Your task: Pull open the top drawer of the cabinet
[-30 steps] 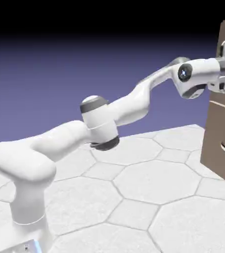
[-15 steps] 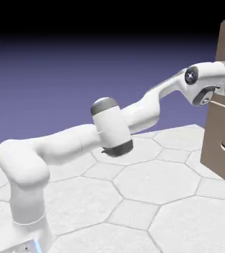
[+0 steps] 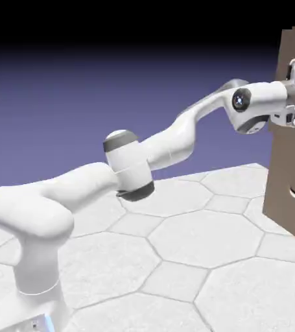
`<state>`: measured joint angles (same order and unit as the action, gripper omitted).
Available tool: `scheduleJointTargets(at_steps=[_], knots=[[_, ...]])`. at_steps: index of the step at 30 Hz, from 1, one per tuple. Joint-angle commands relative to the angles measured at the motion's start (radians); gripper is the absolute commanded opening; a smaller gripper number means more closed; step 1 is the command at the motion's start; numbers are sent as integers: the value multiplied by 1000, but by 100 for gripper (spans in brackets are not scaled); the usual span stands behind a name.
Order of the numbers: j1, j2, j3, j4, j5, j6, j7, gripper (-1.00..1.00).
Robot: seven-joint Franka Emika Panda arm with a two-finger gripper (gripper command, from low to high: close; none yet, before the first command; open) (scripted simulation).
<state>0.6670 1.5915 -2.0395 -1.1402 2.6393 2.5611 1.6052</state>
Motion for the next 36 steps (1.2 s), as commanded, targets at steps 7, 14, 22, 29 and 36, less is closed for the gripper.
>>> scheduleJointTargets(at_steps=[7, 14, 22, 29, 36], knots=[[142, 38, 4, -254, 29, -103, -70, -100], [287, 75, 3, -507, 38, -205, -124, -100], [459, 115, -7, -797, 23, -321, -173, -100], [618, 152, -31, -1051, -17, -417, -206, -100], [745, 170, -60, -1227, -71, -472, -234, 100]])
